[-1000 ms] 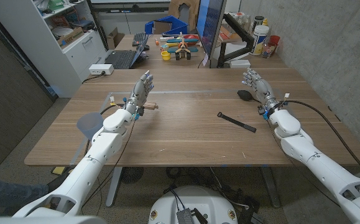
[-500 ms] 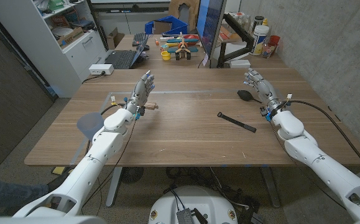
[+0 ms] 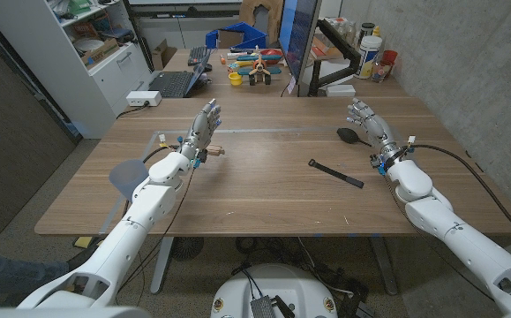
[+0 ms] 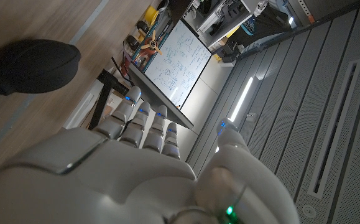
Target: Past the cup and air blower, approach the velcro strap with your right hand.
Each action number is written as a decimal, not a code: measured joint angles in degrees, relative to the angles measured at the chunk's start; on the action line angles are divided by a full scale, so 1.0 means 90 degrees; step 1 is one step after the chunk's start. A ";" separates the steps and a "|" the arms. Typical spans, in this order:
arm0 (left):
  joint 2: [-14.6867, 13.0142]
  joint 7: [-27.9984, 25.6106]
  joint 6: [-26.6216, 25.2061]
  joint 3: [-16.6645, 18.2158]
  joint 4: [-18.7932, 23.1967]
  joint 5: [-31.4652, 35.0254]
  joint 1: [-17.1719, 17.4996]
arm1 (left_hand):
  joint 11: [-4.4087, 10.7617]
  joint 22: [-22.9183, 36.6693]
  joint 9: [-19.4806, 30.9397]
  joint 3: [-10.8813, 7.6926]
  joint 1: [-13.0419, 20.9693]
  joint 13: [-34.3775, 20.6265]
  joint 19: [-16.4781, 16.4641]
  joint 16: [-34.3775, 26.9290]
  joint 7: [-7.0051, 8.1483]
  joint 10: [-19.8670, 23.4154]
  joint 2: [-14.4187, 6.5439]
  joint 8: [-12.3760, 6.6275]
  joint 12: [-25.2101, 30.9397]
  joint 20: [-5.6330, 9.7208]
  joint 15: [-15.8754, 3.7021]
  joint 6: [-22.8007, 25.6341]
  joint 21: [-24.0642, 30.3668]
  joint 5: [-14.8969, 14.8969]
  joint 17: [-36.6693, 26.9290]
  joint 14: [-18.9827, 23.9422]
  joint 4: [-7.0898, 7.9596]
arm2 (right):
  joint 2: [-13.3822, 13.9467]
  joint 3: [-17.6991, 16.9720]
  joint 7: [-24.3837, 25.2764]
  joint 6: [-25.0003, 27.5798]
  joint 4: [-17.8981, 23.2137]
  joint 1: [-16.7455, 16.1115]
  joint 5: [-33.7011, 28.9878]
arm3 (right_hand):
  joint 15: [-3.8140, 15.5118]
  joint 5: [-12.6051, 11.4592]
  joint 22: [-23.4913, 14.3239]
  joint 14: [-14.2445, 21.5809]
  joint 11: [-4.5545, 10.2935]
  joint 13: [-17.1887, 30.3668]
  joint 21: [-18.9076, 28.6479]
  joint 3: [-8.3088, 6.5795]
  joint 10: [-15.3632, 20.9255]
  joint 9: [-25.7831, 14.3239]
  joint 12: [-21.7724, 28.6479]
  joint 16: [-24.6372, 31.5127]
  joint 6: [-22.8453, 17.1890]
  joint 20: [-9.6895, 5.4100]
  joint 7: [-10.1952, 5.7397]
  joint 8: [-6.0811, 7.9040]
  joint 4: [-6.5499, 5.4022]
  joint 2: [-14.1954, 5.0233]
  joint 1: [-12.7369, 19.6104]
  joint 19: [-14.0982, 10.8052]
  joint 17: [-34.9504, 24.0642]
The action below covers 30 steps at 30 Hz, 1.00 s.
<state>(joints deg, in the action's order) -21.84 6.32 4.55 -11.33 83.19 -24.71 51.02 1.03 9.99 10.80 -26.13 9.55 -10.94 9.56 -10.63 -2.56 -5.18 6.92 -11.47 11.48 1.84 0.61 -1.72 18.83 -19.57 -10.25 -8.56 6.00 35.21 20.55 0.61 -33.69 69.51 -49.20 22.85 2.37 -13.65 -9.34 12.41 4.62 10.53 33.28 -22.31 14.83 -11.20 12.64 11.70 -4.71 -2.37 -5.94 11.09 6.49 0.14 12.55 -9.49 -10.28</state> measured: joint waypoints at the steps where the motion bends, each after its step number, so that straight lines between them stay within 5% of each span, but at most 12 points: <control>1: 0.0001 0.0000 0.0000 -0.0003 -0.0004 0.0000 -0.0005 | 0.0000 0.0000 0.0000 0.0000 0.0000 0.0000 0.0000 0.0000 0.0000 0.0000 0.0000 0.0000 0.0000 0.0000 0.0000 0.0000 0.0000 0.0000 0.0000 0.0000 0.0000 | 0.0000 0.0000 0.0009 -0.0018 0.0000 0.0000 -0.0016 | 0.0000 0.0000 0.0000 0.0000 0.0000 0.0000 -0.0002 0.0000 0.0000 0.0000 0.0000 0.0000 0.0000 0.0024 0.0000 0.0000 0.0000 0.0000 0.0000 -0.0024 0.0000; 30: 0.0069 -0.0072 -0.0053 -0.0049 -0.0003 0.0069 -0.0046 | 0.0000 0.0000 -0.0001 0.0052 0.0000 -0.0001 0.0000 0.0000 -0.0022 0.0000 0.0000 0.0000 0.0000 0.0000 0.0000 0.0021 -0.0049 0.0000 0.0000 0.0000 -0.0001 | 0.0294 -0.0006 0.0198 -0.0320 0.0263 -0.0259 -0.0640 | 0.0000 -0.0085 -0.0016 0.0068 0.0113 0.0000 -0.0101 0.0019 0.0047 0.0000 0.0000 -0.0029 -0.0114 0.0036 -0.0114 0.0050 -0.0019 0.0033 -0.0034 -0.0102 0.0001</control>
<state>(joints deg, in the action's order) -21.22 5.67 4.07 -11.77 83.17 -24.10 50.61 1.03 9.99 10.79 -25.66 9.55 -10.94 9.56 -10.63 -2.76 -5.18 6.92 -11.47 11.47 1.84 0.61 -1.53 18.39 -19.57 -10.25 -8.56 6.00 37.85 20.49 2.38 -36.57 71.88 -51.53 17.09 2.37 -14.42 -9.48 13.02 5.64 10.52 32.38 -22.14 15.25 -11.20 12.64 11.43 -5.74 -2.05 -6.97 11.53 6.31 0.44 12.24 -10.40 -10.27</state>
